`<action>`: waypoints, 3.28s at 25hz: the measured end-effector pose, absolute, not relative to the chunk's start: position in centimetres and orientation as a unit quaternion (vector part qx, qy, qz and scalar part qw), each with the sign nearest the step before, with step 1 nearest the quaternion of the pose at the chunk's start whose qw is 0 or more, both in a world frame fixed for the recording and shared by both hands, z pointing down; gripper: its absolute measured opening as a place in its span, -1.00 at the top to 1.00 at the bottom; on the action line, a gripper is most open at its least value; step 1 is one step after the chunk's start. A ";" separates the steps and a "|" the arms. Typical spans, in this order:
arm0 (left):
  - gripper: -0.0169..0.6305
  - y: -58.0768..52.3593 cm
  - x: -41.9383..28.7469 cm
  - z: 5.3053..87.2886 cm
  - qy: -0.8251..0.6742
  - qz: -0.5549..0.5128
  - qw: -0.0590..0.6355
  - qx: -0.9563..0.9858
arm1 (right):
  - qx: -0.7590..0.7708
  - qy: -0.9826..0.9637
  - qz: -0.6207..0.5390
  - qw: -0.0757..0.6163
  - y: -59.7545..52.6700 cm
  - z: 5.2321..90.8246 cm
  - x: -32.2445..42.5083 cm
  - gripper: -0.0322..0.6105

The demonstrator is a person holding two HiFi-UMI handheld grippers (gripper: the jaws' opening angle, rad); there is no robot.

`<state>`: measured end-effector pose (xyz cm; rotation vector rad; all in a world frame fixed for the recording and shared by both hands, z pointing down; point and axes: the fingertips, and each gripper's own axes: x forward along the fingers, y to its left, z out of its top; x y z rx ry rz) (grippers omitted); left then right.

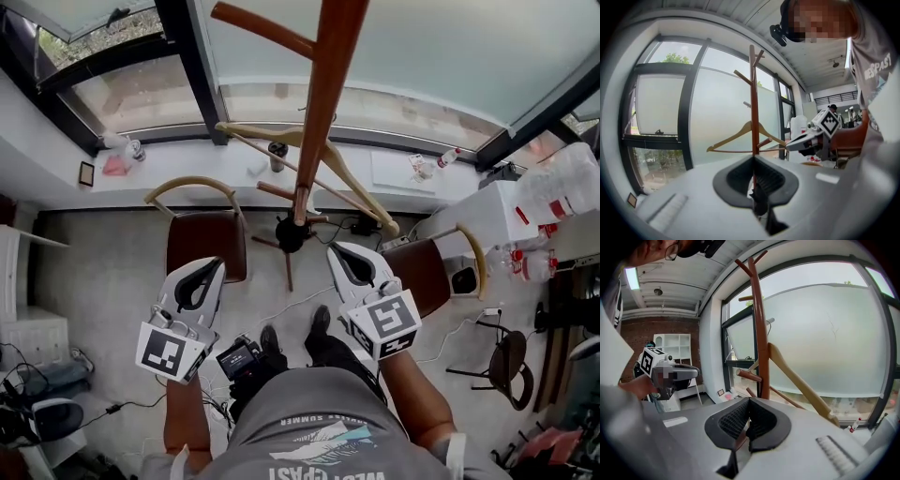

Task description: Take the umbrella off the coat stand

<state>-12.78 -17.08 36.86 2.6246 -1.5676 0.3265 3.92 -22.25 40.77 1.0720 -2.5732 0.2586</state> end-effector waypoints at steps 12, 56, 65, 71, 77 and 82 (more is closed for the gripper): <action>0.94 -17.8 -15.6 39.5 -0.529 0.097 0.052 0.842 | 0.378 -0.899 0.099 0.195 -27.0 45.4 0.7 0.89; 0.94 -14.1 -19.6 44.4 -0.574 0.078 0.090 0.810 | 0.446 -0.857 0.107 0.236 -31.4 54.8 -2.9 0.44; 0.94 -14.3 -19.4 43.3 -0.566 0.075 0.079 0.817 | 0.435 -0.868 0.085 0.223 -29.0 53.2 -2.6 0.45; 0.94 -14.4 -19.4 42.9 -0.559 0.078 0.079 0.822 | 0.435 -0.873 0.063 0.210 -27.9 50.6 -2.6 0.45; 0.94 -14.8 -19.0 41.7 -0.551 0.073 0.066 0.829 | 0.435 -0.878 0.046 0.196 -26.8 47.7 -2.1 0.45; 0.94 -15.2 -18.8 40.9 -0.544 0.072 0.061 0.834 | 0.433 -0.881 0.039 0.184 -26.2 45.5 -2.1 0.45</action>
